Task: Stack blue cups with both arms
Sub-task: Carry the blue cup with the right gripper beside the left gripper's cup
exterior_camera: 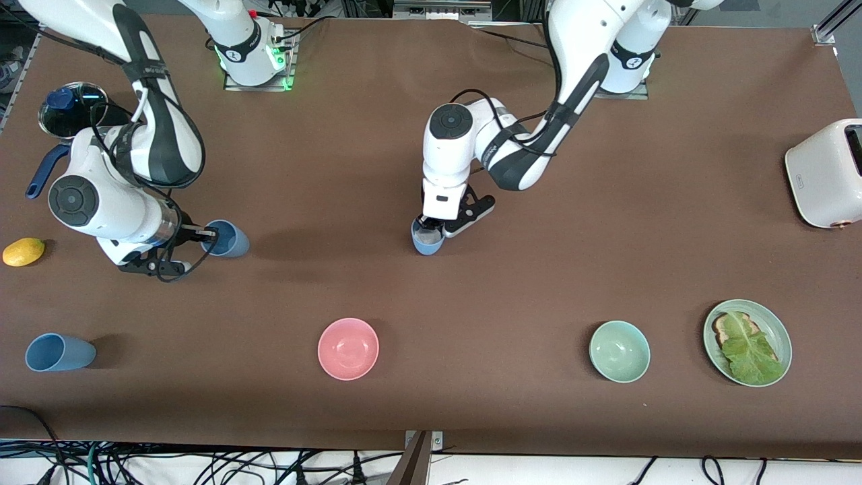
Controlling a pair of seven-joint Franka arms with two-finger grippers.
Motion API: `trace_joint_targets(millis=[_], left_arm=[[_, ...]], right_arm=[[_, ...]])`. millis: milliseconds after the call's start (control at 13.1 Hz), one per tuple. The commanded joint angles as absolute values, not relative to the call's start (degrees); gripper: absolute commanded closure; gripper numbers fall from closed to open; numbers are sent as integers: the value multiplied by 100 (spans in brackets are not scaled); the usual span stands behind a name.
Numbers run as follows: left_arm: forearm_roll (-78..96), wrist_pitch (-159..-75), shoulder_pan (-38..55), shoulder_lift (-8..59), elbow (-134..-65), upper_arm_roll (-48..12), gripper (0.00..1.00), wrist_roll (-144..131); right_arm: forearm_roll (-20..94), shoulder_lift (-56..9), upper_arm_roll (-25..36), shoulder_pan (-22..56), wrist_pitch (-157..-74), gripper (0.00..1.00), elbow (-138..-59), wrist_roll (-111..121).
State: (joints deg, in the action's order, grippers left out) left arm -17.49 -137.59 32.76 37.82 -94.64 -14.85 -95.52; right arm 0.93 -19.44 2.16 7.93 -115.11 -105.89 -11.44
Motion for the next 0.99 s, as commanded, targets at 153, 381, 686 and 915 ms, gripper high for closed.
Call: trace_joint_targets(millis=[153, 381, 686, 915], left_arm=[[-1934, -13834, 3357, 3779, -9439, -1424, 100, -9800], [-1968, -13834, 3287, 3797, -9431, -1415, 74, -9791], [-2004, -13755, 3226, 3701, -9413, -1406, 56, -9809], [-1899, -13290, 3164, 3437, -9343, -1441, 32, -9826]], right_arm=[[376, -1977, 229, 1738, -10539, 100, -9617, -2651], [642, -2056, 229, 2126, -10354, 100, -9186, -3224], [650, -2293, 229, 2565, -10257, 100, -8676, -3830], [650, -2539, 229, 2934, -10266, 100, -8290, -4393]])
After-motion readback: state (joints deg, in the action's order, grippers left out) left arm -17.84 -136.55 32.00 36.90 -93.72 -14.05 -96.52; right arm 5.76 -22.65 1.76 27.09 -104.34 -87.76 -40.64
